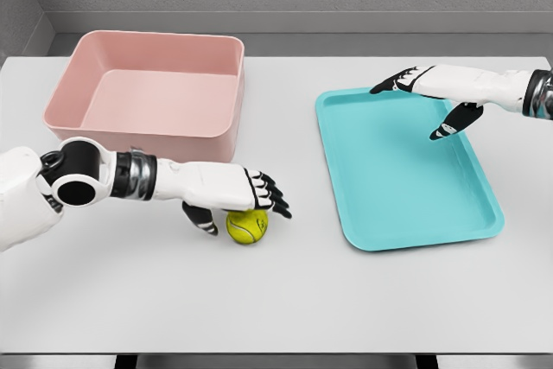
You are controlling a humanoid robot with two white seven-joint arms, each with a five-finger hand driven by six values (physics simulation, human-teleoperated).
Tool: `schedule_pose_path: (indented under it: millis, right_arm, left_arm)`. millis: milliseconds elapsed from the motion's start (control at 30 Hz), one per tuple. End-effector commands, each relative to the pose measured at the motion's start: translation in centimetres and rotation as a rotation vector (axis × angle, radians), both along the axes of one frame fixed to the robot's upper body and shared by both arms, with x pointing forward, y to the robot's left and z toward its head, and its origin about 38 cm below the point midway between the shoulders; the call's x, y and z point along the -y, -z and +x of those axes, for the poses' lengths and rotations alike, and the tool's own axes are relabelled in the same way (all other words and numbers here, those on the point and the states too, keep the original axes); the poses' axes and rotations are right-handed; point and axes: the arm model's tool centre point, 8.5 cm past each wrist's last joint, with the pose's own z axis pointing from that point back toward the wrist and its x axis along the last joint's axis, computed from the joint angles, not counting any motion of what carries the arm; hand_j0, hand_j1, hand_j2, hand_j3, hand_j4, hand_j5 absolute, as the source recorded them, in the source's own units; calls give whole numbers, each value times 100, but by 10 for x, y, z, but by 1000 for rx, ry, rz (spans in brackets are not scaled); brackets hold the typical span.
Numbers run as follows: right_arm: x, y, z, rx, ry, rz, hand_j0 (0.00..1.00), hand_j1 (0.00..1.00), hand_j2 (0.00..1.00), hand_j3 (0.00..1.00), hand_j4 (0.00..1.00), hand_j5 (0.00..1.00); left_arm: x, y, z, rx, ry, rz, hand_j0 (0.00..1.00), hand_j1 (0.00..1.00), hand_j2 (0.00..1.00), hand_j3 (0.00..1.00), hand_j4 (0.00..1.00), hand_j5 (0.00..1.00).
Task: Put the tennis from the blue tray into the pink basket with both arms
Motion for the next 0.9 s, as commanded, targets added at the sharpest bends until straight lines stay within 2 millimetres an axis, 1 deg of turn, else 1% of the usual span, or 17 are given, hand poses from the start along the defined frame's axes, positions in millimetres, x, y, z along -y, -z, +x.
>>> schedule_pose_path:
  millis: [0, 200, 233, 867]
  right_arm:
    - [0, -1, 0, -2, 3, 6, 100, 100, 100, 100, 100, 100]
    - [0, 0, 0, -2, 1, 5, 100, 100, 100, 100, 100, 100]
    - [0, 0, 0, -2, 1, 5, 100, 100, 100, 100, 100, 100]
    - [1, 1, -1, -6, 3, 4, 100, 100, 100, 100, 100, 100]
  left_arm:
    - [-2, 2, 4, -5, -16, -1, 100, 100, 100, 100, 100, 100]
    - [-1, 4, 3, -9, -13, -1, 100, 100, 100, 100, 100, 100]
    - [-1, 7, 1, -17, -15, -2, 100, 100, 100, 100, 100, 100]
    - [0, 10, 0, -8, -20, -17, 100, 100, 100, 100, 100, 100]
